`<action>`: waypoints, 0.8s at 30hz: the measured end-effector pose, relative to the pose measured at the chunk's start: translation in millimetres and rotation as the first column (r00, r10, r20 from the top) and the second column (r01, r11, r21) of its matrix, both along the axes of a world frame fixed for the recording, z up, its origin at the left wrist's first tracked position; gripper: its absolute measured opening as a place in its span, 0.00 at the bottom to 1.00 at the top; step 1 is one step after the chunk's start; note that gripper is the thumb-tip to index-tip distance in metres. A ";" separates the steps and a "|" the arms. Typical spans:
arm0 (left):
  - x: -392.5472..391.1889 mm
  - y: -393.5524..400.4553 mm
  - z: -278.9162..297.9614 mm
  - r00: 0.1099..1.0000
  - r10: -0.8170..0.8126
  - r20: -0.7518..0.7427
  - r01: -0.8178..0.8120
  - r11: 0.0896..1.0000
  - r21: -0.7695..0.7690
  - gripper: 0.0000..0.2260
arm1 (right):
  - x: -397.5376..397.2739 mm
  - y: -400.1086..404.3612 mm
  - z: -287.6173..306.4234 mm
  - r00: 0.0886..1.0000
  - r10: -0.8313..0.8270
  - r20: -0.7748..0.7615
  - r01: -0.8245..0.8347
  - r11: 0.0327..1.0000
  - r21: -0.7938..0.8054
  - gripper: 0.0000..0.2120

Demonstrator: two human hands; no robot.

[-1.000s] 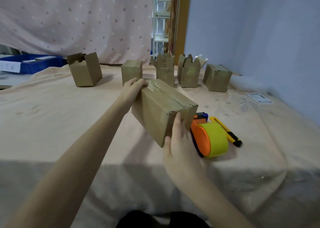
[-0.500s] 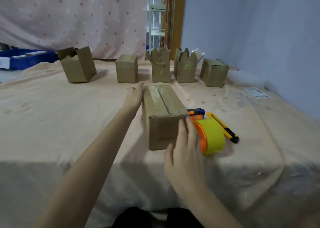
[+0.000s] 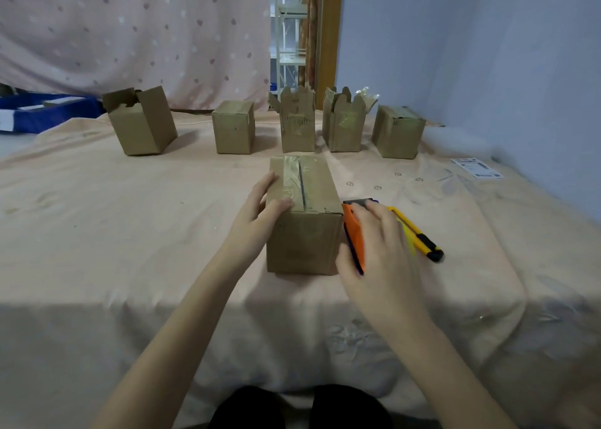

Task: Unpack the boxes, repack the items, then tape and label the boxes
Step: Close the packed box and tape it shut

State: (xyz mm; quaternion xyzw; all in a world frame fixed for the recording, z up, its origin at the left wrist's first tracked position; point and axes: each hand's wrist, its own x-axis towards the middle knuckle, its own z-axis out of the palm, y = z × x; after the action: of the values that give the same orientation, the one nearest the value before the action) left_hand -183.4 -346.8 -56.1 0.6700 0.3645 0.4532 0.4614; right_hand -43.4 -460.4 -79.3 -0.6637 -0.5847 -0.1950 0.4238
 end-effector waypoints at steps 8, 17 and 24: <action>-11.8 -22.2 -7.7 0.953 0.295 -0.067 -0.231 0.852 0.469 0.27 | 73.3 -44.5 -20.5 0.885 0.150 -0.441 -0.263 0.942 -0.207 0.31; 59.8 -91.8 -82.6 0.828 0.384 -0.409 0.140 0.564 0.814 0.19 | 89.3 -30.4 -40.0 0.854 0.170 -0.491 -0.348 0.889 -0.297 0.32; 91.7 -86.0 -88.2 0.726 0.512 -0.460 0.059 0.620 0.783 0.12 | 93.6 -31.7 -46.7 0.836 0.238 -0.495 -0.380 0.901 -0.208 0.27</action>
State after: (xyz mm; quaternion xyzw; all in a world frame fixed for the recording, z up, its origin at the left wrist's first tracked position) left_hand -91.7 -432.7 -144.3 0.8547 0.3654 0.3599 -0.0811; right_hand 50.2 -492.0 -126.0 -0.6423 -0.5912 0.1289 0.4704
